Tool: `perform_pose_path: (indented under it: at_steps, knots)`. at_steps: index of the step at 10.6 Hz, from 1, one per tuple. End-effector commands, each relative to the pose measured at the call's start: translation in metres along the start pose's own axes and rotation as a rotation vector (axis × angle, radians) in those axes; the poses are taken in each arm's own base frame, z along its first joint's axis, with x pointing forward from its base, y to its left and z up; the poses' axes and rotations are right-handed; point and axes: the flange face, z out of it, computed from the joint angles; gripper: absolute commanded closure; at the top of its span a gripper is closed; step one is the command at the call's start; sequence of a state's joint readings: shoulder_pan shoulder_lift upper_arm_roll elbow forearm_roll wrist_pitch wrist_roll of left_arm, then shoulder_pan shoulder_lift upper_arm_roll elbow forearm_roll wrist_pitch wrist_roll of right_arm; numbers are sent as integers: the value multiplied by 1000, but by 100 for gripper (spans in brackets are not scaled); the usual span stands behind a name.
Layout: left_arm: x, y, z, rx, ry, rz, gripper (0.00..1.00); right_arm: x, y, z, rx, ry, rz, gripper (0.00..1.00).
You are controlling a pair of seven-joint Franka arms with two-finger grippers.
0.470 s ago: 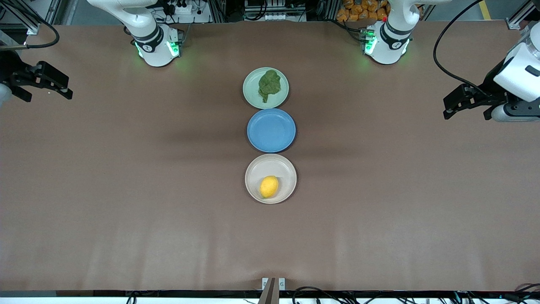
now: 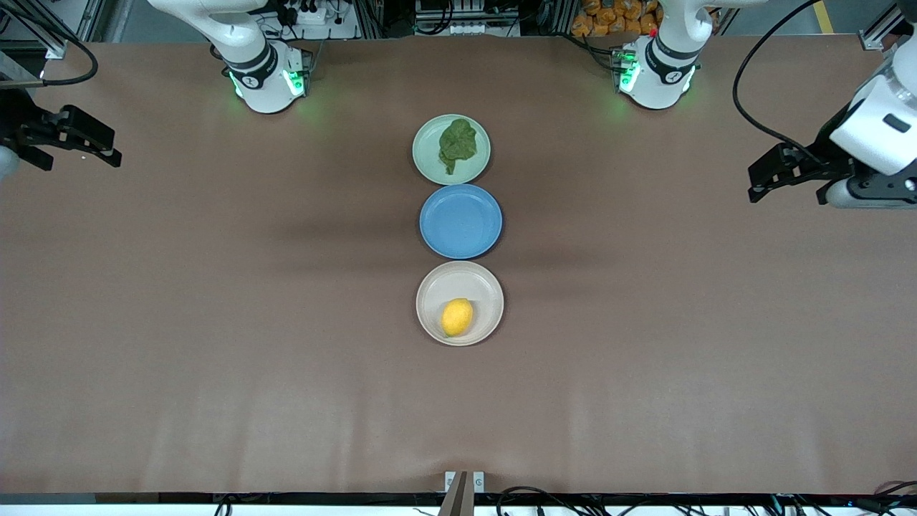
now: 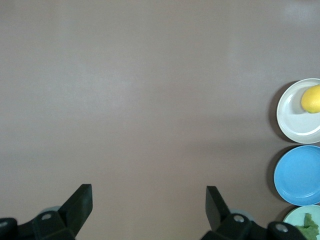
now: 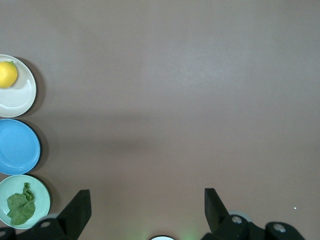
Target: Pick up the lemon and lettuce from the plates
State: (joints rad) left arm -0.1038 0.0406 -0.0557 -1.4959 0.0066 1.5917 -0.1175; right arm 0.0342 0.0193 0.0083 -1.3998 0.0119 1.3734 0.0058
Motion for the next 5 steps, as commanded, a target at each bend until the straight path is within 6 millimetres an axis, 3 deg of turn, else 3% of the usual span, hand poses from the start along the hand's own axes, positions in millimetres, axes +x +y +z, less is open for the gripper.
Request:
perform_pose_path:
  at_steps: [1,3,5]
  knots:
    - [10,23,29,-12,-61,43,0,1,-4,3,8,-13,-12,0]
    - [23,55,75,-19,-128,89,0,2,-18,2,8,1,-32,0]
    - [34,87,110,-47,-145,58,0,-1,-52,4,5,-5,-14,0]
